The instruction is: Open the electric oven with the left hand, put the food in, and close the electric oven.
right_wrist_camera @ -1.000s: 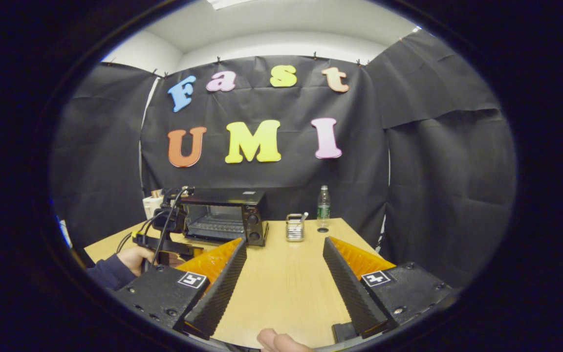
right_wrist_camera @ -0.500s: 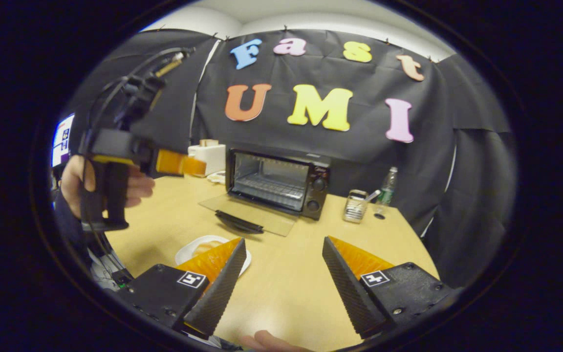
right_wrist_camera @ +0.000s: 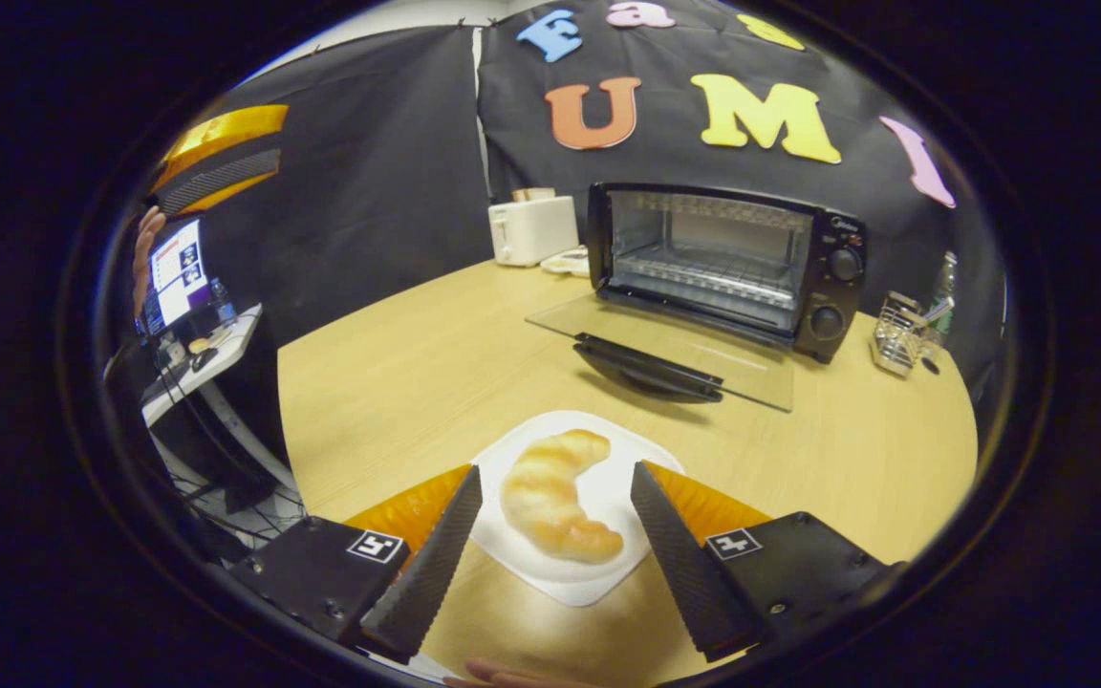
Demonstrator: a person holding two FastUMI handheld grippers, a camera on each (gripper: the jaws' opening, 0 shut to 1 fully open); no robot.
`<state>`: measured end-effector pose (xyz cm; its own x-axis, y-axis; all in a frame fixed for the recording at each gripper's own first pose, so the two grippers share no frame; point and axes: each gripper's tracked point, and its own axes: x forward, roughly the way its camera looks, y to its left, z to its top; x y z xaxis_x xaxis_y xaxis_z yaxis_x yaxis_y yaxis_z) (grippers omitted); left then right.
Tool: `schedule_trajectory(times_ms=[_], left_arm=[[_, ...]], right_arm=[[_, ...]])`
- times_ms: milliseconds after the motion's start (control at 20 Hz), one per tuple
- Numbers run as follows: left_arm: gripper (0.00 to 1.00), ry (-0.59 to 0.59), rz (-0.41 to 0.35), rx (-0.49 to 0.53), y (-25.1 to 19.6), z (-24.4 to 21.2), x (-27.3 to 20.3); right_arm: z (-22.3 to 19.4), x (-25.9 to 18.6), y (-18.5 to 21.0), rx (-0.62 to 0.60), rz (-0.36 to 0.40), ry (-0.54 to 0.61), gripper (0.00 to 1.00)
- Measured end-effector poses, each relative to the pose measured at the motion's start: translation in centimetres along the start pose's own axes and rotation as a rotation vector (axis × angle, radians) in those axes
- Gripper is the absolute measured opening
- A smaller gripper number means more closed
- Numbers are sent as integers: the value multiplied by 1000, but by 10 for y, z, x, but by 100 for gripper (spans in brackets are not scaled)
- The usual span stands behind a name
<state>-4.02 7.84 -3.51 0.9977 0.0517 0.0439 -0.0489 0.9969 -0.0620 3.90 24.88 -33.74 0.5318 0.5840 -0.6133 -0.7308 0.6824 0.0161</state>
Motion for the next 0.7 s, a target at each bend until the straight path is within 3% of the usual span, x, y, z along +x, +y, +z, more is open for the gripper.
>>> schedule_trajectory(times_ms=[150, 300, 450, 700], left_arm=[[93, -83, -10, 23, -2, 36, -13], [94, -117, -24, 39, -10, 46, -10], [94, -102, -68, 53, -24, 42, -3], [94, -62, -81, 57, -29, 23, 10]], right_arm=[[-10, 12, 16, -39, 72, 50, 96], [-28, 23, 13, -46, 67, 121, 88], [-25, 27, 9, -30, 76, 98, 76], [-25, 31, 6, -72, 34, 133, 70]])
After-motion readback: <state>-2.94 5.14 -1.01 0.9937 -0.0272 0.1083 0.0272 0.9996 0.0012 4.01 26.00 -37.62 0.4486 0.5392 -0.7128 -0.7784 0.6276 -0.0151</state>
